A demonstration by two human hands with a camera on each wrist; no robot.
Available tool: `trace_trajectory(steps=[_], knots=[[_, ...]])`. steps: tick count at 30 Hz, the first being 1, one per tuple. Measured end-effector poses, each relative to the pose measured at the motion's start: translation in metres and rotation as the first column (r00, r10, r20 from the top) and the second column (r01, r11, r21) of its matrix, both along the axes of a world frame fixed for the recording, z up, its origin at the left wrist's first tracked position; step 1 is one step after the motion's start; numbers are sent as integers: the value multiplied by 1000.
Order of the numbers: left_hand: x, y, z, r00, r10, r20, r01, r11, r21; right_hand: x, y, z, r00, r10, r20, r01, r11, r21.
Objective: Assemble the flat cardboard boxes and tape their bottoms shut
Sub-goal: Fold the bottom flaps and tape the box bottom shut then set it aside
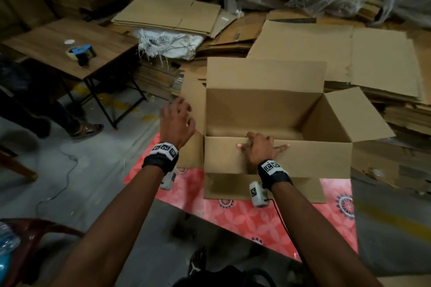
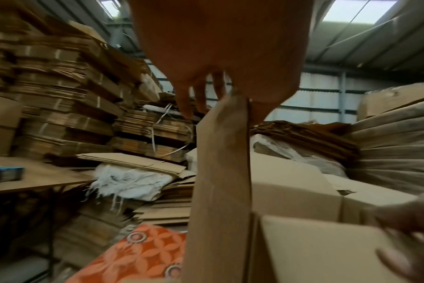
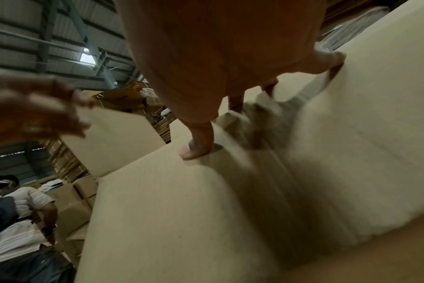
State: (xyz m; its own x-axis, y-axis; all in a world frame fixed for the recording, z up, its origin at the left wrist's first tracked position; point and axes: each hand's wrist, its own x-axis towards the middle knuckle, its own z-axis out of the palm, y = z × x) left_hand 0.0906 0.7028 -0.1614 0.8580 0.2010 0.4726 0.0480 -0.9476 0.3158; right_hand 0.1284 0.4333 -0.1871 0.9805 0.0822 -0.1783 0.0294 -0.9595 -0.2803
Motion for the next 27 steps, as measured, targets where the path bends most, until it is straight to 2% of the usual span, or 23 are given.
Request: trace_trajectory(steps=[2, 4, 6, 10, 14, 21, 24, 27], knots=[[-15, 8, -23, 983, 144, -115, -139, 989, 50, 1, 6, -1, 1000, -5, 7, 5, 1000, 8], [-27, 7, -45, 949, 180, -258, -172, 984, 55, 0, 11, -2, 1000, -4, 12, 4, 1000, 11], [-33, -3, -60, 936, 154, -317, -157, 987, 15, -1, 18, -2, 1000, -10, 13, 10, 1000, 5], [-34, -39, -67, 952, 17, -307, -62, 988, -140, -2, 29, -3, 999, -31, 11, 31, 999, -7], [-25, -52, -73, 945, -47, -324, -54, 954, -295, -2, 31, -7, 999, -48, 14, 48, 999, -13], [1, -31, -52, 887, -129, -444, 22, 971, -239, 2, 46, -7, 999, -46, -8, 46, 998, -31], [7, -26, -43, 815, -78, -574, 29, 995, -94, -4, 41, -5, 999, 17, 27, -18, 1000, 6], [-8, -41, -40, 820, -133, -556, 197, 979, 57, -20, 13, -9, 985, 158, 69, -160, 987, 29]])
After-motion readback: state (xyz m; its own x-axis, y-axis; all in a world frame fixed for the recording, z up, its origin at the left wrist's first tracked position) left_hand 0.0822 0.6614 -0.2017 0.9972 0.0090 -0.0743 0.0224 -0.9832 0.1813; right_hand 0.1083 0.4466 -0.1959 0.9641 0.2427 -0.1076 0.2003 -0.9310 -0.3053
